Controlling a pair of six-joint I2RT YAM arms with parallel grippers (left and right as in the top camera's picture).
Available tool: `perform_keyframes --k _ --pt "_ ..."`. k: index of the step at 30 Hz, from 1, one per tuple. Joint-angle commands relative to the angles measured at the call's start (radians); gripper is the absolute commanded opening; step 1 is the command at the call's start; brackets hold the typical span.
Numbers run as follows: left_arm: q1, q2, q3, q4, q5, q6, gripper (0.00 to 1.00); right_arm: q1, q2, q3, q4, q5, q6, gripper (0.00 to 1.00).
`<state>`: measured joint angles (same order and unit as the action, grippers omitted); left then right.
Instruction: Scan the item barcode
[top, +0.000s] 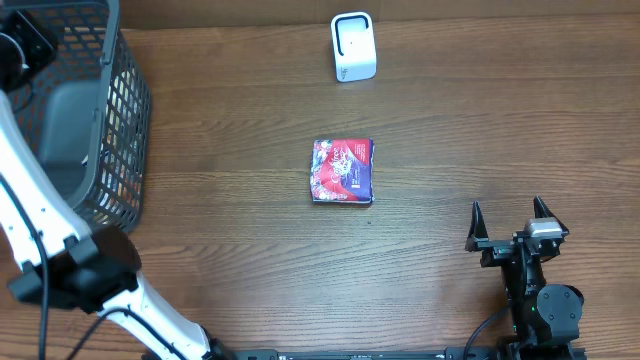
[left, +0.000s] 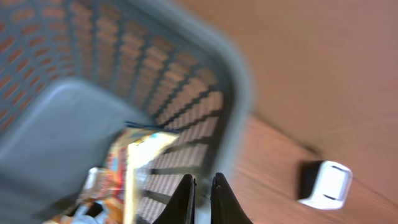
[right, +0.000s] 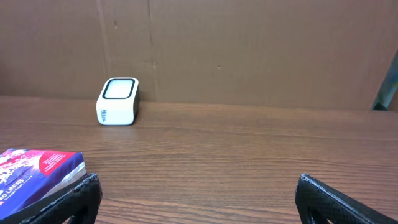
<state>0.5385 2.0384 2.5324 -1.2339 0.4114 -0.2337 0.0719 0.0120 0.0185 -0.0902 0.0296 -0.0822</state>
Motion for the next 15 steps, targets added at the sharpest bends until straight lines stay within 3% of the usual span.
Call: perform_keyframes --k 1,6,8,9,11,12,15 --pt "-0.002 -0.066 0.018 -0.013 0.096 0.001 0.04 -0.005 -0.009 -0.010 0.006 -0.005 0.004 1.00" --pt "-0.002 -0.081 0.015 -0.076 -0.229 -0.042 0.04 -0.005 -0.009 -0.010 0.006 -0.005 0.004 1.00" --pt "0.000 -0.071 0.001 -0.101 -0.374 -0.090 0.11 -0.005 -0.009 -0.010 0.006 -0.005 0.004 1.00" --pt "0.000 -0.065 -0.010 -0.104 -0.416 -0.097 0.23 -0.005 -0.009 -0.010 0.006 -0.005 0.004 1.00" --pt "0.001 -0.055 -0.047 -0.095 -0.467 -0.096 0.67 -0.005 -0.009 -0.010 0.006 -0.005 0.004 1.00" --pt "0.001 -0.049 -0.064 -0.091 -0.474 -0.095 0.82 -0.005 -0.009 -0.010 0.006 -0.005 0.004 1.00" --pt "0.001 -0.021 -0.123 -0.052 -0.470 -0.076 0.95 -0.005 -0.009 -0.010 0.006 -0.005 0.004 1.00"
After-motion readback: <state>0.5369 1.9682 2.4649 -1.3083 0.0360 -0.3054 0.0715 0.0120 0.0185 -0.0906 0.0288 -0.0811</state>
